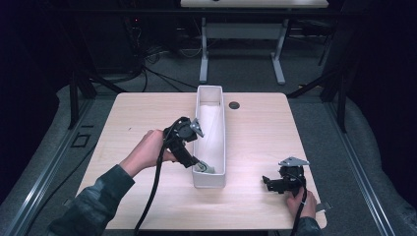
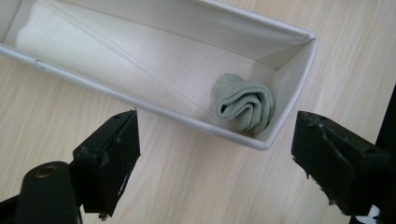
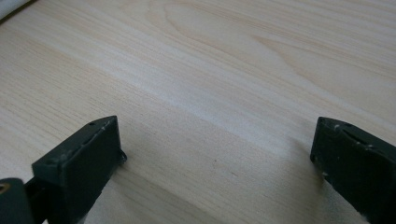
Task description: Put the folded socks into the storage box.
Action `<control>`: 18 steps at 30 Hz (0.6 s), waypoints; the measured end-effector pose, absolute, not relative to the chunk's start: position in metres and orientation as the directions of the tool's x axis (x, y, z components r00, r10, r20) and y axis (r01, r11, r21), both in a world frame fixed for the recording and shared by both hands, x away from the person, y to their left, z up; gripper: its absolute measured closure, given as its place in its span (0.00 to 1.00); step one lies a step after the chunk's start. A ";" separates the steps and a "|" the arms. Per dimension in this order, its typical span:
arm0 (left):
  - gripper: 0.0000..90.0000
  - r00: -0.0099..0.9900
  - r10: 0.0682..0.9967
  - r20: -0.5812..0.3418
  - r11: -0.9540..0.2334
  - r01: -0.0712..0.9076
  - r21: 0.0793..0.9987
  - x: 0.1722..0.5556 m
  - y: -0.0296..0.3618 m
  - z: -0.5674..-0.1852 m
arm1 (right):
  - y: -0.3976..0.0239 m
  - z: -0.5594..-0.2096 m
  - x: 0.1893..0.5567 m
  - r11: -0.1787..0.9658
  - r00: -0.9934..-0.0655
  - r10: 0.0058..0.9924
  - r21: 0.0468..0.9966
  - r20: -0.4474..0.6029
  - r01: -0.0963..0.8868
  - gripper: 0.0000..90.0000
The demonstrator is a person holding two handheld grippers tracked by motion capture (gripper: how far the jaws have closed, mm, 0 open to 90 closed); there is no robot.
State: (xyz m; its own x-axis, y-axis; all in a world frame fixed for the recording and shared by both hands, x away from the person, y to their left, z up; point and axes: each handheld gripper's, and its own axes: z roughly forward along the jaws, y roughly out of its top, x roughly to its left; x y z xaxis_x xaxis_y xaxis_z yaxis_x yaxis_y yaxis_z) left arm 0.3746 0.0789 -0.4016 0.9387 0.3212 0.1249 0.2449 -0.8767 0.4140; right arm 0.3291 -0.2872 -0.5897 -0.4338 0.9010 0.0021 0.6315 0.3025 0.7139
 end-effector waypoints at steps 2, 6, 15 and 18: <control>0.17 0.935 0.330 0.129 -0.872 0.250 0.422 0.373 0.084 -0.400 | -0.287 -0.590 0.329 0.303 -0.434 0.901 0.714 0.002 0.631 0.01; 0.16 0.927 0.351 0.134 -0.860 0.262 0.439 0.370 0.096 -0.399 | -0.287 -0.590 0.329 0.303 -0.434 0.901 0.713 0.003 0.633 0.01; 0.11 0.900 0.413 0.140 -0.828 0.306 0.470 0.363 0.122 -0.406 | -0.287 -0.590 0.329 0.304 -0.436 0.900 0.713 0.003 0.632 0.01; 0.09 0.888 0.437 0.142 -0.814 0.323 0.482 0.361 0.131 -0.410 | -0.287 -0.590 0.329 0.303 -0.435 0.900 0.713 0.004 0.633 0.01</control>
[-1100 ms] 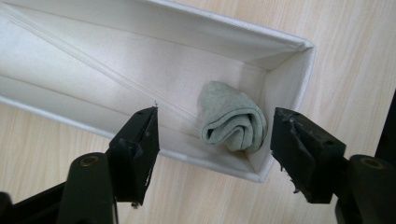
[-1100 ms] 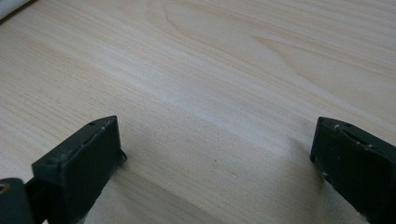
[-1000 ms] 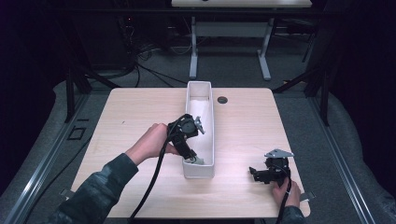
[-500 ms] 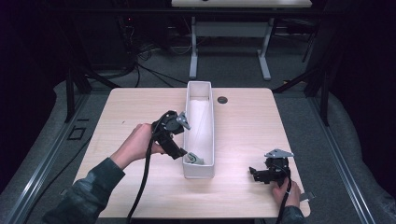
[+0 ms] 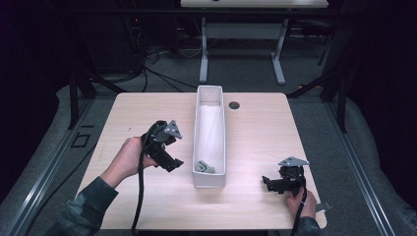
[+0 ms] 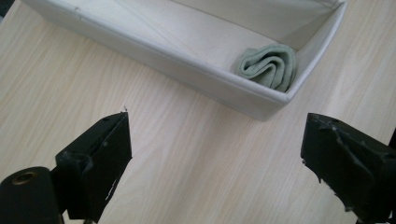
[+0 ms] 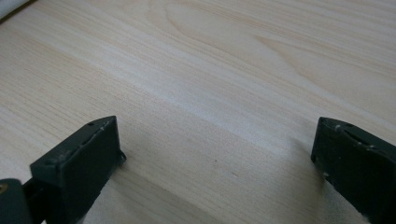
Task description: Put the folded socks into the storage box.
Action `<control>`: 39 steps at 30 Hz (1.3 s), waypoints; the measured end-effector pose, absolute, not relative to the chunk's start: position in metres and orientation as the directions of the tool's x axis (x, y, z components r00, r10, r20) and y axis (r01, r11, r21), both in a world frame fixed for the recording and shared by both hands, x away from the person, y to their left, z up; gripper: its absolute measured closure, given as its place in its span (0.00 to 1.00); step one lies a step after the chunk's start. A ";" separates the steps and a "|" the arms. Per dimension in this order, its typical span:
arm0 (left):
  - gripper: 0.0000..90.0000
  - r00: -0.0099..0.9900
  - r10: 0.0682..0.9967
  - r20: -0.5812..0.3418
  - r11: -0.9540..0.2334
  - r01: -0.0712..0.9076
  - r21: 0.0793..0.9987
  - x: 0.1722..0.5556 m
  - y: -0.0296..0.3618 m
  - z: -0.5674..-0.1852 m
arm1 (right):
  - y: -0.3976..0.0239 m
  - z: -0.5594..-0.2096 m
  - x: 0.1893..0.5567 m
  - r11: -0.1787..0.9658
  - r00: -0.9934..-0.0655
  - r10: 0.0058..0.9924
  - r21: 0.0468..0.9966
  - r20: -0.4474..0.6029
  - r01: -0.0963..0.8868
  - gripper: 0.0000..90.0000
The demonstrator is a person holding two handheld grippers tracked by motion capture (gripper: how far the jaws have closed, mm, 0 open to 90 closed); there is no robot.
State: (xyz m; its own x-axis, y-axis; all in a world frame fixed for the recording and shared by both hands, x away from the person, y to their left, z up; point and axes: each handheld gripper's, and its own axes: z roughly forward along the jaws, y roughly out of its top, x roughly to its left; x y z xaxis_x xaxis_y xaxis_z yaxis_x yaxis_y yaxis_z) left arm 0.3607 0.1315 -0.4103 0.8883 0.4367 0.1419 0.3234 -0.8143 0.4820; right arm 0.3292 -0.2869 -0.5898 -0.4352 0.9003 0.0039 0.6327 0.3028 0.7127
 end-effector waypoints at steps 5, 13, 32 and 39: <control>0.04 0.860 0.488 0.149 -0.784 0.357 0.507 0.356 0.148 -0.419 | -0.287 -0.590 0.329 0.304 -0.435 0.900 0.713 0.003 0.632 0.01; 0.00 0.793 0.591 0.149 -0.713 0.428 0.556 0.348 0.187 -0.448 | -0.287 -0.590 0.329 0.303 -0.435 0.900 0.712 0.003 0.633 0.00; 0.00 0.607 0.793 0.061 -0.509 0.604 0.613 0.343 0.269 -0.532 | -0.286 -0.590 0.329 0.302 -0.433 0.901 0.711 0.004 0.635 0.00; 0.00 0.530 0.846 0.049 -0.433 0.632 0.643 0.343 0.287 -0.558 | -0.286 -0.590 0.329 0.302 -0.433 0.901 0.711 0.004 0.635 0.00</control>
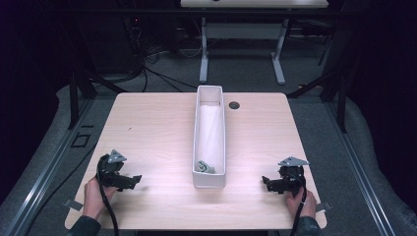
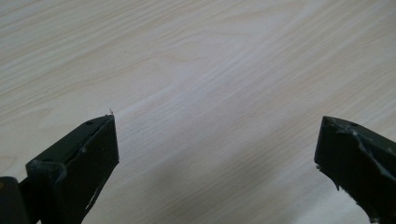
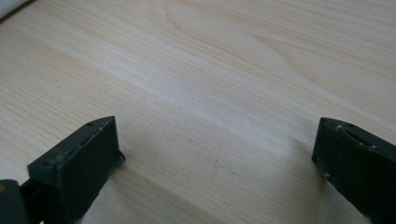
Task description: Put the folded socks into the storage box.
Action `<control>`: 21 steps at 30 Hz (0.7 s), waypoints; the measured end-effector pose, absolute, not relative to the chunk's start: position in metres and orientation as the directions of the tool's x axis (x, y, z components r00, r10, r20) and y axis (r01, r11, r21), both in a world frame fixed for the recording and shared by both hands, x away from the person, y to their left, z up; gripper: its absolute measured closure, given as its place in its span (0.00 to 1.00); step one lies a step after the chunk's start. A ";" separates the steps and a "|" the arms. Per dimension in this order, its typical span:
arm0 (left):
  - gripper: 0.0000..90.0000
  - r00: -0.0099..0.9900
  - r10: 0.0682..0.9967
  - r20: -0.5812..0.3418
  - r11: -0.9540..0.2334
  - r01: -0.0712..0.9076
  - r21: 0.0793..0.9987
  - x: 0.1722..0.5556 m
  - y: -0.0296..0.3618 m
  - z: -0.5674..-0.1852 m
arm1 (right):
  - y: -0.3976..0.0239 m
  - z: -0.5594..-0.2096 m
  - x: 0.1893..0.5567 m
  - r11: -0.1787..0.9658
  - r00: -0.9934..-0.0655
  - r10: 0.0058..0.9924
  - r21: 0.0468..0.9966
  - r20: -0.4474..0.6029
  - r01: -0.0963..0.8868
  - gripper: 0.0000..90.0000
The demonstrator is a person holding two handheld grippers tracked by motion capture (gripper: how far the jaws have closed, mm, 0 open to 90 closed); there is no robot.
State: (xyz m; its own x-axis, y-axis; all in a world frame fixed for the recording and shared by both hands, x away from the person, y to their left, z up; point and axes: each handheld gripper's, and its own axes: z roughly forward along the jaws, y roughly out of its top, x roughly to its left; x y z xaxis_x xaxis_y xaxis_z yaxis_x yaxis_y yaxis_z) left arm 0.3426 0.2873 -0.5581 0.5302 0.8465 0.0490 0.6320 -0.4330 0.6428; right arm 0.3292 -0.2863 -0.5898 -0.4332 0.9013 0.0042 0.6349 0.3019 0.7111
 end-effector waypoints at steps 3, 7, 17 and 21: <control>0.00 0.510 0.858 0.055 -0.412 0.622 0.666 0.342 0.291 -0.562 | -0.286 -0.590 0.329 0.302 -0.433 0.901 0.711 0.004 0.635 0.00; 0.00 0.499 0.864 0.072 -0.397 0.585 0.707 0.340 0.296 -0.569 | -0.286 -0.590 0.329 0.302 -0.433 0.901 0.711 0.004 0.635 0.00; 0.00 0.497 0.866 0.056 -0.390 0.600 0.699 0.340 0.300 -0.588 | -0.286 -0.590 0.329 0.302 -0.433 0.901 0.711 0.004 0.635 0.00; 0.00 0.488 0.872 0.020 -0.355 0.604 0.714 0.339 0.303 -0.592 | -0.286 -0.590 0.329 0.302 -0.433 0.901 0.711 0.004 0.635 0.00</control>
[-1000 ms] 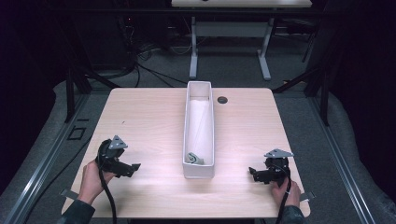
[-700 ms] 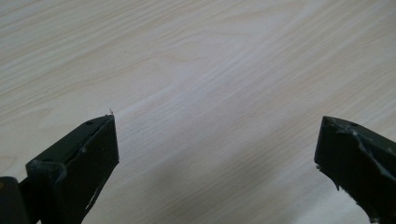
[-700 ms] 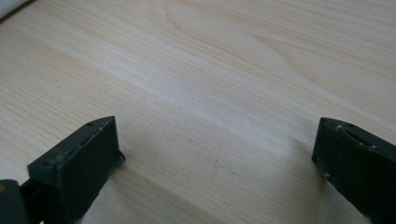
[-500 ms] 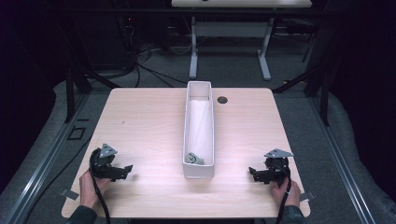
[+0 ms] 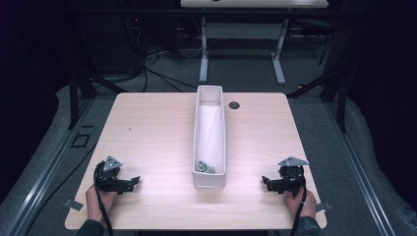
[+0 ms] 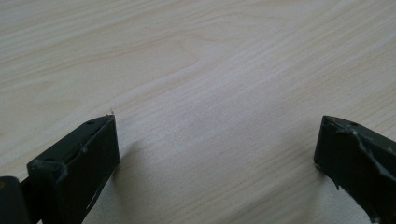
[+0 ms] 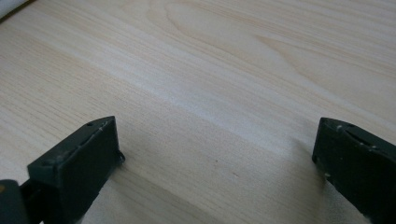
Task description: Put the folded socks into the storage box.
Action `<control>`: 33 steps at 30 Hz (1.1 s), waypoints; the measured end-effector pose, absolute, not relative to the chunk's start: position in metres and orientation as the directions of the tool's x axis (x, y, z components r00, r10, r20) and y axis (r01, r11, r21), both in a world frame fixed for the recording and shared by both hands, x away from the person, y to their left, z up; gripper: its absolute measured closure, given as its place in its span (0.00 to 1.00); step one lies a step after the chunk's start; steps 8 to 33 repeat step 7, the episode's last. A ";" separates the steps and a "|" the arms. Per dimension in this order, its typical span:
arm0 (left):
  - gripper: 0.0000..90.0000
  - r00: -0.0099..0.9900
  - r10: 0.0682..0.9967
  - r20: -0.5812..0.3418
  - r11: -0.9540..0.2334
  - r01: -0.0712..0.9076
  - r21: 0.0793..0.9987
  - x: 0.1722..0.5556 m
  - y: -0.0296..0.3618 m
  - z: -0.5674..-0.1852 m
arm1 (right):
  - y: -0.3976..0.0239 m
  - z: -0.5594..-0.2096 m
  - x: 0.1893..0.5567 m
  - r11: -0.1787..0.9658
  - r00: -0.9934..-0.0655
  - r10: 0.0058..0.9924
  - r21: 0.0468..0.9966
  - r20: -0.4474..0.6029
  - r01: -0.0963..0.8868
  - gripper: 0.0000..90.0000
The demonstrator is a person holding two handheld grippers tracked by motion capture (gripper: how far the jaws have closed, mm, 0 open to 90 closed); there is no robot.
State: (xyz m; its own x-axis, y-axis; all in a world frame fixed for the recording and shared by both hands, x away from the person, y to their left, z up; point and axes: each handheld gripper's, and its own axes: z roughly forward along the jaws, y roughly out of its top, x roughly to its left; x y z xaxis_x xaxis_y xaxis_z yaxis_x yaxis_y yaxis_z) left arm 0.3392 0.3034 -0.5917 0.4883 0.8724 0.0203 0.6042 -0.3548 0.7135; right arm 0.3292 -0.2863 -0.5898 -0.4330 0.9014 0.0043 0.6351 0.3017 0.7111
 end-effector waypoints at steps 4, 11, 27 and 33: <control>0.00 0.497 0.868 -0.002 -0.350 0.614 0.708 0.341 0.305 -0.592 | -0.286 -0.590 0.329 0.302 -0.433 0.901 0.711 0.004 0.635 0.00; 0.00 0.499 0.867 -0.004 -0.350 0.613 0.708 0.342 0.305 -0.592 | -0.286 -0.590 0.329 0.302 -0.433 0.901 0.711 0.004 0.635 0.00; 0.00 0.499 0.867 -0.004 -0.350 0.613 0.708 0.342 0.305 -0.592 | -0.286 -0.590 0.329 0.302 -0.433 0.901 0.711 0.004 0.635 0.00; 0.00 0.499 0.867 -0.004 -0.350 0.613 0.708 0.342 0.305 -0.592 | -0.286 -0.590 0.329 0.302 -0.433 0.901 0.711 0.004 0.635 0.00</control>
